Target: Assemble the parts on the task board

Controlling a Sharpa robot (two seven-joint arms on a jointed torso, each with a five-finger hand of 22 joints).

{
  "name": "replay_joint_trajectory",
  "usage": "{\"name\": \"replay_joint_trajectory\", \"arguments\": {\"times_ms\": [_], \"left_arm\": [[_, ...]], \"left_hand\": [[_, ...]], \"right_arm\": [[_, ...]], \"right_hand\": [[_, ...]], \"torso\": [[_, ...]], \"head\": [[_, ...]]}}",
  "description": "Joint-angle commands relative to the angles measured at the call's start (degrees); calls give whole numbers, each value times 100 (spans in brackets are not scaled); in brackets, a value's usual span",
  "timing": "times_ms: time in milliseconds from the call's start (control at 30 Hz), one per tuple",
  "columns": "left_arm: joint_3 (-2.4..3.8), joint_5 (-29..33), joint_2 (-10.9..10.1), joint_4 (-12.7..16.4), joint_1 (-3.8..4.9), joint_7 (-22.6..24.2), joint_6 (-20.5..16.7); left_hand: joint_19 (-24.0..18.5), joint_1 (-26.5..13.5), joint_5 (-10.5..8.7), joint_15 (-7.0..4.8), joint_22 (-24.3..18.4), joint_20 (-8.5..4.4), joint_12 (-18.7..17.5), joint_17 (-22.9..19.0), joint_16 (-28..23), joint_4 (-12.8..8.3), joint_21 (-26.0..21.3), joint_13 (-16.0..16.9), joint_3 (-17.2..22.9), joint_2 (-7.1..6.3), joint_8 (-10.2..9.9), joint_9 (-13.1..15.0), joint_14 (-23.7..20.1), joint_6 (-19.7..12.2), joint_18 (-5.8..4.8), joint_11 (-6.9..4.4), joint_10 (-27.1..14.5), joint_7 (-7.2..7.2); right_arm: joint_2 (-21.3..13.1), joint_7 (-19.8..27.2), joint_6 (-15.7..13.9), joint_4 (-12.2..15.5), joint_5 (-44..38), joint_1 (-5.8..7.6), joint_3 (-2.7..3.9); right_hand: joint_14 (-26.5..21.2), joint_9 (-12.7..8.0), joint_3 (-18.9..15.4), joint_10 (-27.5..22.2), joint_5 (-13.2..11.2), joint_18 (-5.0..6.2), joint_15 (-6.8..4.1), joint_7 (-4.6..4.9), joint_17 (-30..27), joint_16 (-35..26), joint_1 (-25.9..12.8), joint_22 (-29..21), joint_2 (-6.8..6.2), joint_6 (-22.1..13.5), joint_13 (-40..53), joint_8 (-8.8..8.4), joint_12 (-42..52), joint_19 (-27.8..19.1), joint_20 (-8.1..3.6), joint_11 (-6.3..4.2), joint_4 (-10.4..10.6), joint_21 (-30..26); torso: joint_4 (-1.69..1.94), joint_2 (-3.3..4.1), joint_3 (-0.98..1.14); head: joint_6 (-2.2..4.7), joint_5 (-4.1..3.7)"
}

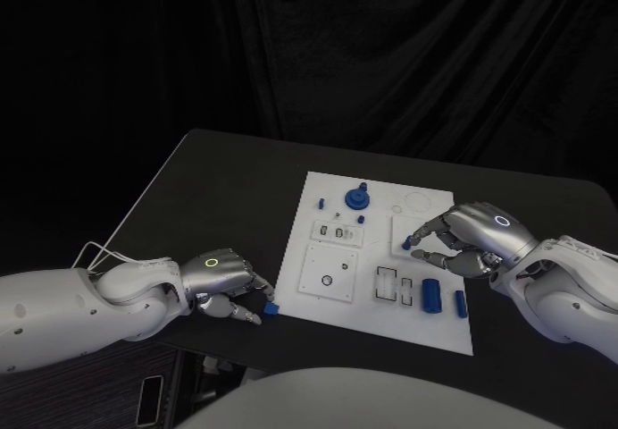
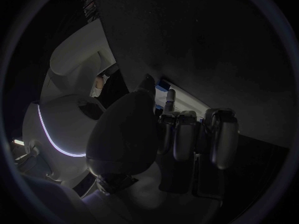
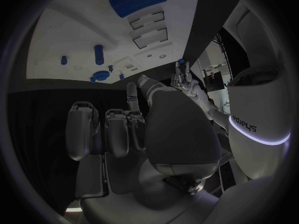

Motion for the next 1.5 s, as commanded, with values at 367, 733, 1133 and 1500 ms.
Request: {"name": "replay_joint_trajectory", "arguments": {"times_ms": [367,733,1133,1500], "left_arm": [[2,-57,134,-86,-27,-259,-424],[2,-58,202,-109,-46,-203,-399],[2,-58,220,-85,-53,-113,-323],[2,-61,276,-93,-55,-87,-286]], "left_hand": [[331,140,217,-34,1377,-49,21,1509,15,-7,-24,1507,210,53,362,169,596,-160,-26,-33,590,22],[340,152,462,-29,1381,-41,21,1509,15,-7,-12,1507,279,88,700,307,596,-147,-29,-30,590,9],[337,92,711,-33,1380,-43,21,1509,15,-6,-17,1507,299,98,852,336,596,-200,-27,-45,590,-3],[338,96,791,-30,1380,-42,21,1509,15,-11,-17,1507,324,112,831,302,596,-318,-28,-38,590,13]], "right_arm": [[-22,-167,67,31,-36,-15,2],[-26,-199,103,33,-36,-16,2],[-20,-236,143,30,-36,-17,2],[-13,-266,181,27,-36,-21,2]], "right_hand": [[417,-5,-6,110,-32,20,27,-1,761,4,-70,1171,1,52,708,-15,-32,156,36,27,25,33],[417,-5,-6,110,-32,20,27,-1,761,4,-70,1171,1,52,708,-15,-32,156,36,27,25,33],[415,-5,-7,106,-47,23,24,-3,751,-3,-75,1166,4,60,699,-12,-38,150,34,25,28,19],[415,-6,-4,107,-52,24,22,-5,748,-6,-73,1165,9,61,699,-13,-39,149,32,23,27,14]], "torso": [[-4,-4,-3],[4,3,-1],[-1,-4,1],[4,-6,1]], "head": [[1,0],[1,-8],[1,-21],[1,-36]]}}
